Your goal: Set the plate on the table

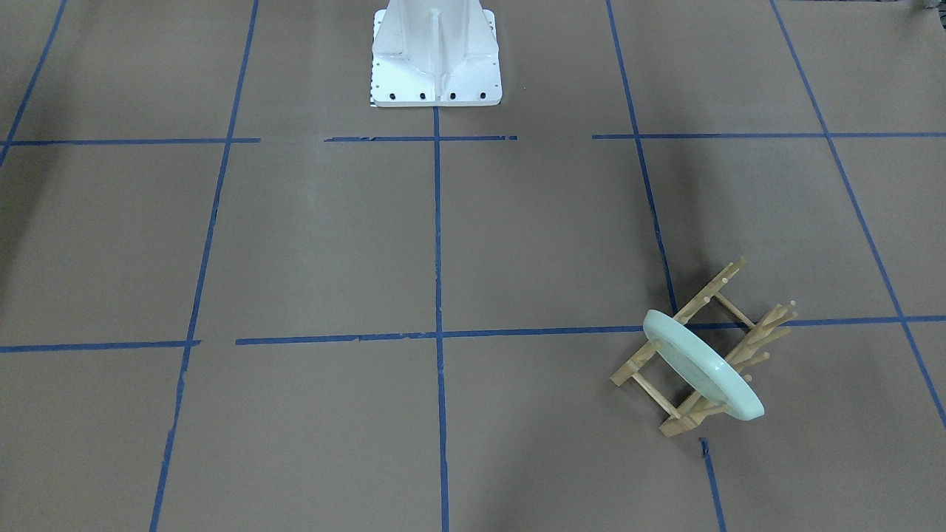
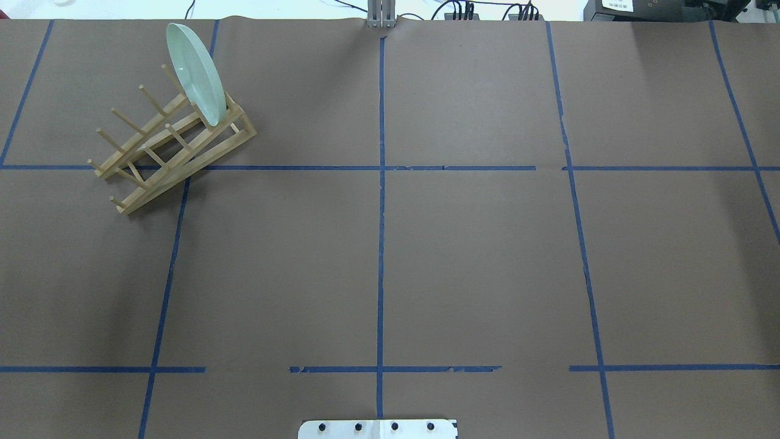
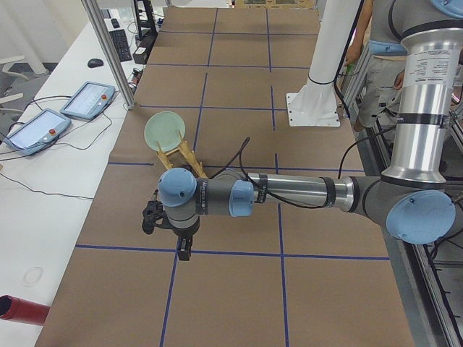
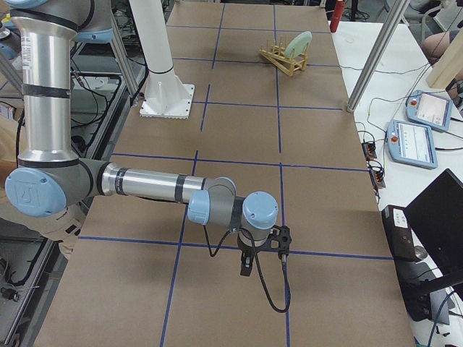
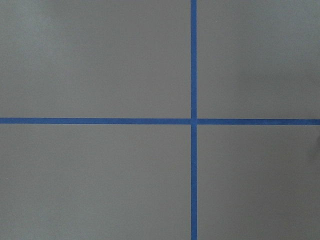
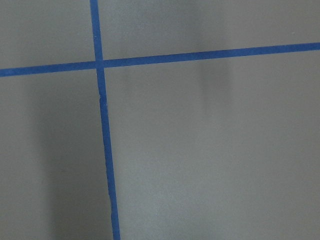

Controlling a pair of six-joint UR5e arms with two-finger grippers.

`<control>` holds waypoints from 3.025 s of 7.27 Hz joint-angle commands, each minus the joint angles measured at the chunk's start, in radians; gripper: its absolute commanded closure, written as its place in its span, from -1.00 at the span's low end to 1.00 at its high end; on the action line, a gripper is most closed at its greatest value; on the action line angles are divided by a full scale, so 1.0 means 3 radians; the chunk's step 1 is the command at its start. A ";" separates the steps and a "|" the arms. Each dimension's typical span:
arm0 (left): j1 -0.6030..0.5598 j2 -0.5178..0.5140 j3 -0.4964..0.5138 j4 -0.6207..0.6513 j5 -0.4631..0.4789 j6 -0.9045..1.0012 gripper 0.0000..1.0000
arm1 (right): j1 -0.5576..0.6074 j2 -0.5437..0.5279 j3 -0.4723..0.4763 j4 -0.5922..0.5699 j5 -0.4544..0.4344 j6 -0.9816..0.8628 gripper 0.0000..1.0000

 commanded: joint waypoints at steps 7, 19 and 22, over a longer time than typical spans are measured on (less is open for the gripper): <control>0.0095 0.0059 -0.0262 -0.0128 -0.0574 -0.0370 -1.00 | 0.0000 0.0000 0.0000 0.0000 0.0000 -0.0005 -1.00; 0.1997 -0.1460 0.0709 -0.3764 0.1258 -0.6520 -1.00 | 0.0000 0.0000 0.0000 0.0000 0.0000 0.0000 -1.00; 0.1997 -0.1527 0.0750 -0.3749 0.1253 -0.6515 1.00 | 0.0000 0.0000 0.0000 0.0000 0.0000 0.0000 -1.00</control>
